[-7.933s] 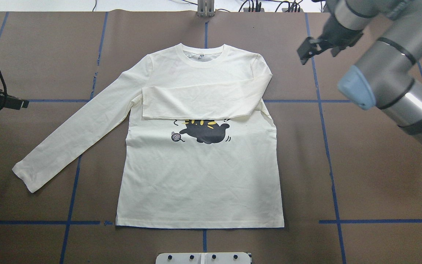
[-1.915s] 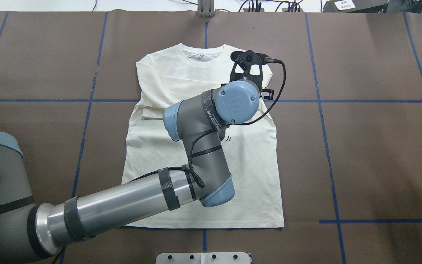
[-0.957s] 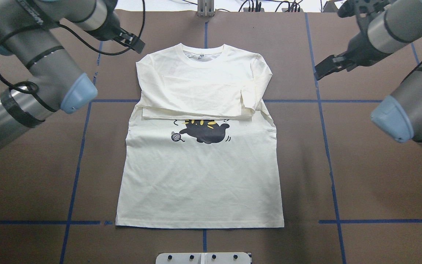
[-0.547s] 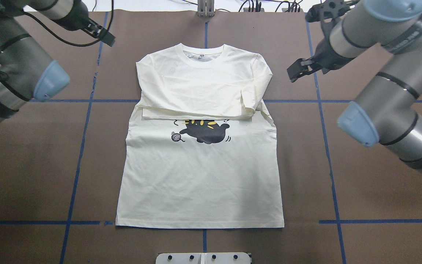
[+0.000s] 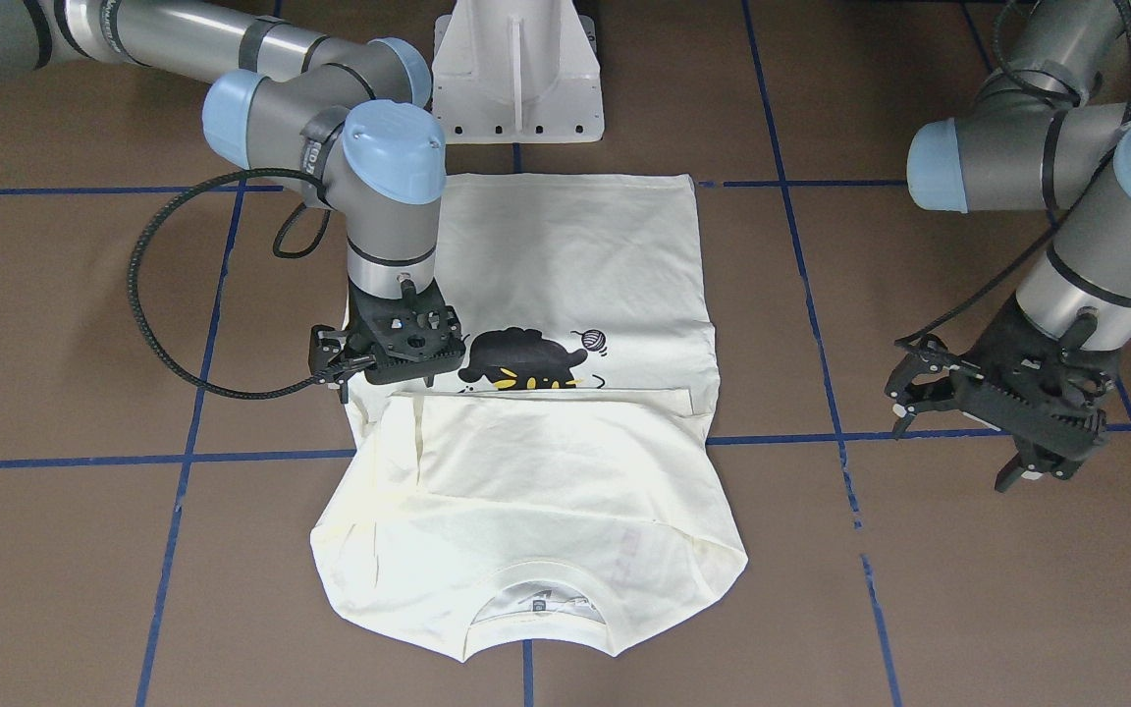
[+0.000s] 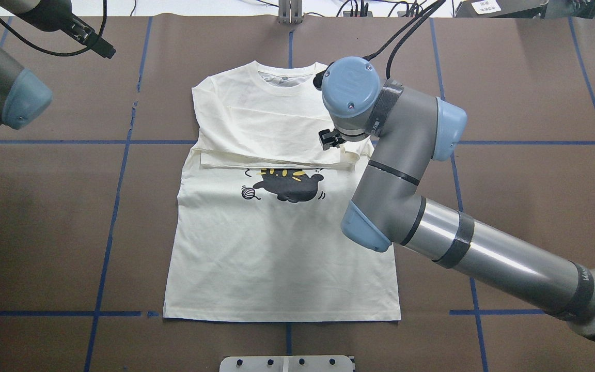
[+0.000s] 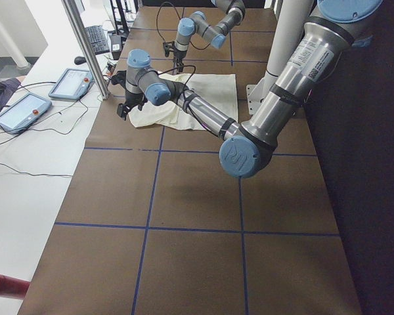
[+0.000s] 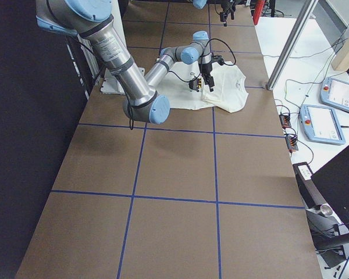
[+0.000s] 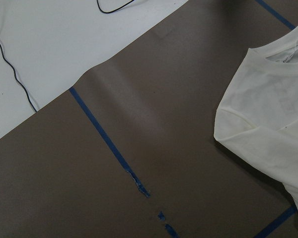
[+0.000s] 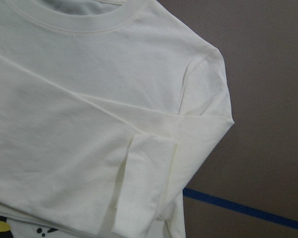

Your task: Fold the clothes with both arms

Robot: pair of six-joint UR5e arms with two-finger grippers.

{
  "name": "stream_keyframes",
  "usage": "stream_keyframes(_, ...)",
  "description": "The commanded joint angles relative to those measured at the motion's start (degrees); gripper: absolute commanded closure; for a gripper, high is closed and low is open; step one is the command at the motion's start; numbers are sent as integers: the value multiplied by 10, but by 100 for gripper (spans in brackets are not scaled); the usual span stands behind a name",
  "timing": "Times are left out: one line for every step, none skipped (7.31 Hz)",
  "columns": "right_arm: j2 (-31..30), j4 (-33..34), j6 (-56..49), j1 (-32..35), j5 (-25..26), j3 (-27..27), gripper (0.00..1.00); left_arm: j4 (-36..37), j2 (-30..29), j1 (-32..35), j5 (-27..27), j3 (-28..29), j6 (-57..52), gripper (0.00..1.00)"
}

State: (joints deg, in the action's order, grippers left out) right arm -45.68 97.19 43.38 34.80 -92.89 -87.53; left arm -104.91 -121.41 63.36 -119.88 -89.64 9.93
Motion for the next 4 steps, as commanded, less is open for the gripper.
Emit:
stream_keyframes(21, -7, 9, -21, 38, 57, 0, 0, 1, -1, 0, 1, 1, 0)
stream_keyframes(24, -34, 11, -27, 52, 85, 0, -2, 6, -1, 0, 1, 1, 0)
stream_keyframes(23, -38, 8, -30, 53, 99, 1, -3, 6, -1, 0, 1, 1, 0)
stream_keyframes(17, -37, 2, -30, 54, 103, 1, -3, 6, -1, 0, 0, 1, 0)
